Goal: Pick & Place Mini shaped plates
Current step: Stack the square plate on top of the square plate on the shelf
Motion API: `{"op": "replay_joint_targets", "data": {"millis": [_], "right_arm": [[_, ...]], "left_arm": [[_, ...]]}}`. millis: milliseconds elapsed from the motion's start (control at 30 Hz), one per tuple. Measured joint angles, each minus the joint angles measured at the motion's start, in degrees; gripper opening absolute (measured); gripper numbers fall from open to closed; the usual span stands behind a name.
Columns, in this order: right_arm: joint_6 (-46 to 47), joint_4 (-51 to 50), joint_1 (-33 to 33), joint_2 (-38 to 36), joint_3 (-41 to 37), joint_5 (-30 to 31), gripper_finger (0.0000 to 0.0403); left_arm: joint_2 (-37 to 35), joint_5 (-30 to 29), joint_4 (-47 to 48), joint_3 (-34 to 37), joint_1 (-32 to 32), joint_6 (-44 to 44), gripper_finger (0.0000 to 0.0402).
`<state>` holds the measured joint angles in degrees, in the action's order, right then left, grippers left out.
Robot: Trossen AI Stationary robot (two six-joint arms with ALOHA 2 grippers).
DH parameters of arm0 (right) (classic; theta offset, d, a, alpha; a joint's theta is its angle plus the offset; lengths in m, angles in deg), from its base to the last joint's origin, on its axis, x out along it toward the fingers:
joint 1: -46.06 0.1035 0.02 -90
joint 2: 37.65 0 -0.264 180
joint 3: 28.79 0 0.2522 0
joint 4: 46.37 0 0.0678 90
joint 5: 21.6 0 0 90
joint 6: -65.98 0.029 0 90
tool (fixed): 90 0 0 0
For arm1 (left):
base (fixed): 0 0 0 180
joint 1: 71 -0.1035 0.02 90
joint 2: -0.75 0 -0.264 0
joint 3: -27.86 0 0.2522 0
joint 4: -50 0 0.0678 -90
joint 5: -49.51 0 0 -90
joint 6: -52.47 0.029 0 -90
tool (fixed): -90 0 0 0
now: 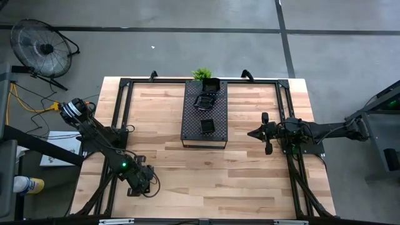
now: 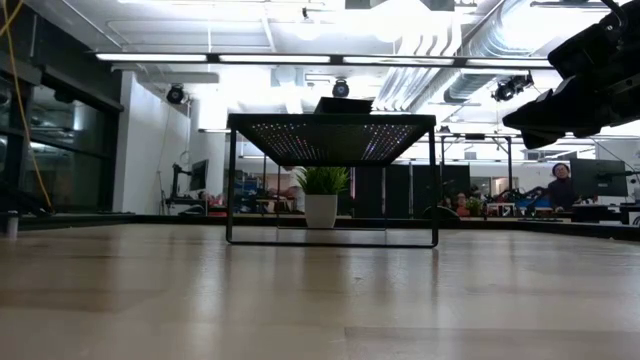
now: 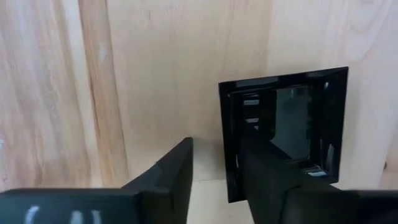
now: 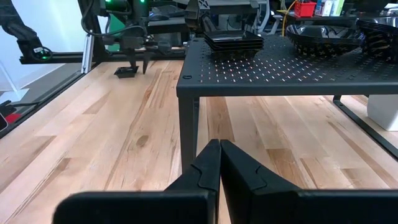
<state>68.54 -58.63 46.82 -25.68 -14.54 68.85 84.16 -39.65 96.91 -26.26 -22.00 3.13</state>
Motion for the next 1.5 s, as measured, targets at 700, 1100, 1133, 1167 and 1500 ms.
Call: {"op": "replay_joint_targets", "data": {"millis": [700,1100,1133,1167,1500], "right_arm": [[-0.02,0.00,-0.02,0.02,0.00,-0.02,0.0005],[-0.01,0.00,0.00,0.01,0.00,-0.02,0.0004],[-0.01,0.01,-0.02,0.01,0.00,-0.02,0.0005],[-0.02,0.00,-0.01,0.01,0.00,-0.01,0.0005],[-0.01,0.00,0.00,0.02,0.00,0.00,0.0005]], "left_arm": [[0.00,-1.90,0.02,-3.35,0.02,3.56,0.0003],[0.02,-14.23,0.07,-6.67,-8.59,8.33,0.0001],[0.02,-14.50,0.01,-7.21,-9.76,9.94,0.0001],[0.02,-14.51,0.01,-7.80,-11.00,11.86,0.0001],[0.02,-12.49,0.13,-18.86,-25.13,37.66,0.0001]]}}
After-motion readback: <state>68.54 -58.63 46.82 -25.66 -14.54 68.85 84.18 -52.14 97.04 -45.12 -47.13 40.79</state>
